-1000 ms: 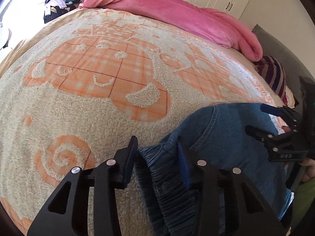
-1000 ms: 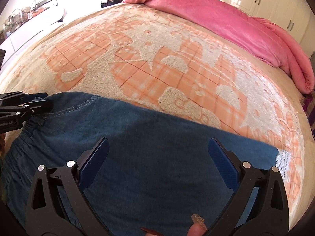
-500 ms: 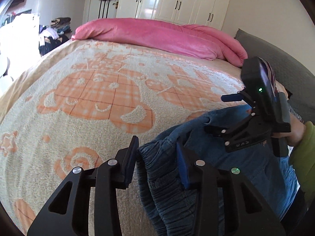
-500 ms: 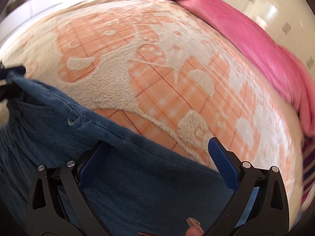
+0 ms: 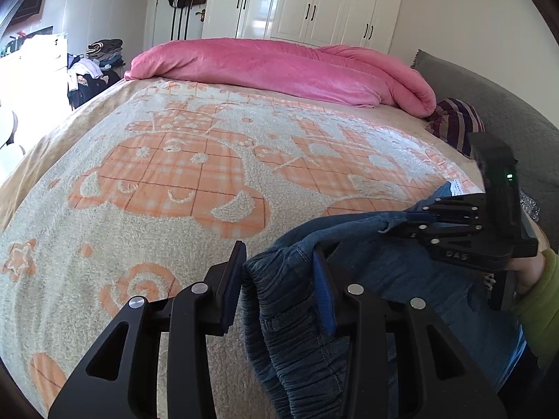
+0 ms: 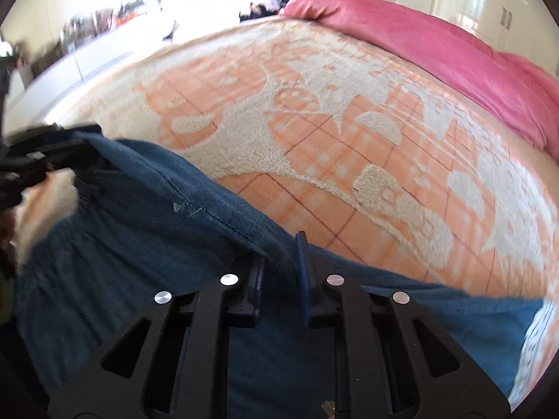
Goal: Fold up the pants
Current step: 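Grasp the denim beside the left tool with the right tool, then lift the waistband with both tools and fold it over the pants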
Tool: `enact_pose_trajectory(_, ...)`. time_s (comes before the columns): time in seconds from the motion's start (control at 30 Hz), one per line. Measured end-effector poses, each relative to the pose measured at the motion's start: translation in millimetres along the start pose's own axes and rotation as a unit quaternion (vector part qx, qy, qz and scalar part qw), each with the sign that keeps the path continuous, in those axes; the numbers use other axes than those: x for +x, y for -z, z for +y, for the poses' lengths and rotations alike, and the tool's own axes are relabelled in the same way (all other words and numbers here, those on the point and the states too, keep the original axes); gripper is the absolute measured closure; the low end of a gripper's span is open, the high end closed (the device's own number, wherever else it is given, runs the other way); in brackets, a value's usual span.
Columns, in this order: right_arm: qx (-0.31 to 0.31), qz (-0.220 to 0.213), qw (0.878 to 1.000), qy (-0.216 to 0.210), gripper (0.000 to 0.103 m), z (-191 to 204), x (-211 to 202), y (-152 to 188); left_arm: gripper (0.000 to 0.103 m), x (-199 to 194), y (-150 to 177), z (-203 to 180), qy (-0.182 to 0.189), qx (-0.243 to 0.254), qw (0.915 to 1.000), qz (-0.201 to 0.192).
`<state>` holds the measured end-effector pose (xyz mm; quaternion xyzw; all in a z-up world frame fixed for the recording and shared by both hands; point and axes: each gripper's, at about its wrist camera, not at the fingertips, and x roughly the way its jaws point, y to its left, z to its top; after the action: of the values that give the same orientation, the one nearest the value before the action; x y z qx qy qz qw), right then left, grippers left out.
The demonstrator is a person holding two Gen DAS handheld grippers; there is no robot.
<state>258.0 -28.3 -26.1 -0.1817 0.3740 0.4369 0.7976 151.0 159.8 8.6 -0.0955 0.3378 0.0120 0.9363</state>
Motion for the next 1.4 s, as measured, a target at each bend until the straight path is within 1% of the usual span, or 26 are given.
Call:
enact_pose_trajectory(0.13,0.029,-0.035,0.999,-0.016,0.096,0,-35,12,0.067,-13,-1,-8,0.011,0.011,0.9998,-0.014)
enact_pose_trajectory(0.3,0.042,-0.067,0.996,-0.032,0.096,9,-75,32,0.065,-28,3,-18,0.021,0.02,0.9992,-0.027)
enact_pose_trajectory(0.47,0.049,-0.087,0.994,-0.045,0.096,28,-104,54,0.065,-44,13,-27,0.02,0.027,0.9988,-0.036)
enact_pose_trajectory(0.57,0.055,-0.095,0.992,-0.062,0.096,43,-119,71,0.062,-62,28,-33,0.005,0.042,0.9982,-0.042)
enact_pose_trajectory(0.67,0.058,-0.095,0.991,-0.073,0.096,58,-133,91,0.062,-79,49,-31,0.021,0.024,0.999,-0.03)
enact_pose_trajectory(0.77,0.053,-0.085,0.992,-0.076,0.096,73,-138,109,0.062,-90,68,-31,0.028,0.014,0.9994,-0.012)
enact_pose_trajectory(0.83,0.056,-0.079,0.993,-0.074,0.096,80,-141,121,0.062,-95,76,-30,0.025,0.012,0.9996,-0.004)
enact_pose_trajectory(0.97,0.074,-0.082,0.99,-0.083,0.096,89,-150,142,0.062,-107,85,-26,0.018,0.006,0.9998,-0.001)
enact_pose_trajectory(1.07,0.084,-0.08,0.99,-0.087,0.096,92,-151,150,0.063,-109,90,-26,0.017,0.007,0.9998,0.01)
enact_pose_trajectory(1.13,0.083,-0.08,0.99,-0.085,0.096,92,-152,150,0.06,-108,94,-28,0.024,0.004,0.9995,0.021)
enact_pose_trajectory(1.2,0.078,-0.08,0.99,-0.082,0.096,92,-152,148,0.05,-109,97,-30,0.037,0.001,0.999,0.027)
enact_pose_trajectory(1.23,0.074,-0.079,0.991,-0.08,0.096,92,-152,147,0.048,-109,98,-32,0.044,0.005,0.9986,0.03)
enact_pose_trajectory(1.3,0.075,-0.078,0.991,-0.078,0.096,91,-151,145,0.041,-105,98,-37,0.046,0.028,0.9978,0.039)
enact_pose_trajectory(1.37,0.077,-0.078,0.991,-0.081,0.096,89,-150,144,0.04,-96,96,-39,0.047,0.046,0.9967,0.048)
enact_pose_trajectory(1.4,0.078,-0.079,0.991,-0.081,0.096,89,-150,144,0.04,-89,94,-39,0.058,0.047,0.9955,0.059)
